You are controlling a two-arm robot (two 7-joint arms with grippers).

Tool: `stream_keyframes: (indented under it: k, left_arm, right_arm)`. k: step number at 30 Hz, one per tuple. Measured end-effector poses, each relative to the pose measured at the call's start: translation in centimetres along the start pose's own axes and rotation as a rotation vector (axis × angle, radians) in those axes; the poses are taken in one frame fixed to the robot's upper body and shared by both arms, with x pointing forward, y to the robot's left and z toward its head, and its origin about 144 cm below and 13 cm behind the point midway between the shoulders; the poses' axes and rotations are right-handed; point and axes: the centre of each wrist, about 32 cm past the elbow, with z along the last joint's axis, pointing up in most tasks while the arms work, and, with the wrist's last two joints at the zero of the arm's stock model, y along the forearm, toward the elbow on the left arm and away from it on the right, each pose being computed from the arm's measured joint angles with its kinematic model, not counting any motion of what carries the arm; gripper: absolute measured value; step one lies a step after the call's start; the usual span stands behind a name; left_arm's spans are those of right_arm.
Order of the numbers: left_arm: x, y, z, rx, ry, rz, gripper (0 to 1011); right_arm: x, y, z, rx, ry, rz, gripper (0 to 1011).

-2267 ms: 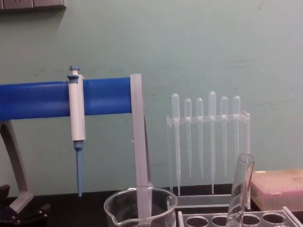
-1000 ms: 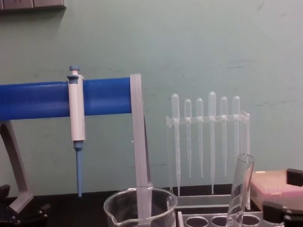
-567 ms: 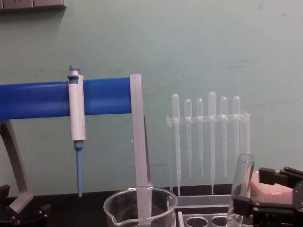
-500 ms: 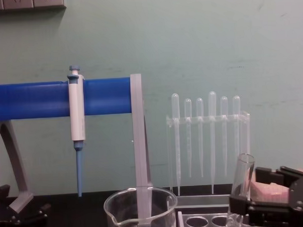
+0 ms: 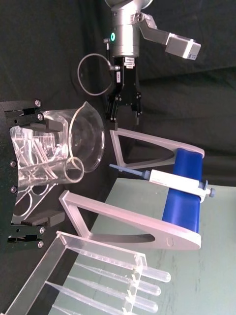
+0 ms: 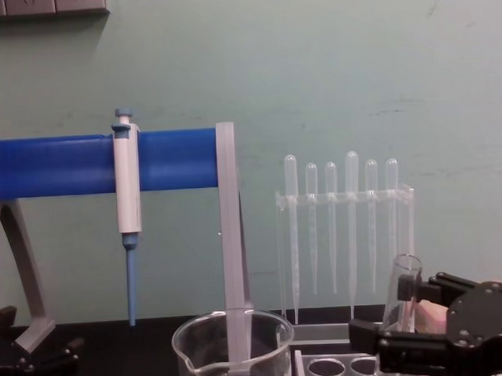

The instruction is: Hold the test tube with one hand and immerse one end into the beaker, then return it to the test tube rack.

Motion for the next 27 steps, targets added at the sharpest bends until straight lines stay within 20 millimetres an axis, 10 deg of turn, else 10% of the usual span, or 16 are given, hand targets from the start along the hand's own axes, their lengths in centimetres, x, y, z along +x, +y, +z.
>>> stream_keyframes:
  k: [27]
  left_arm:
    - [0.00,0.00,0.00,0.000,0.000,0.000,1000]
  right_arm:
    - [-0.72,0.42,0.06,-0.003,0.012,-0.013,892]
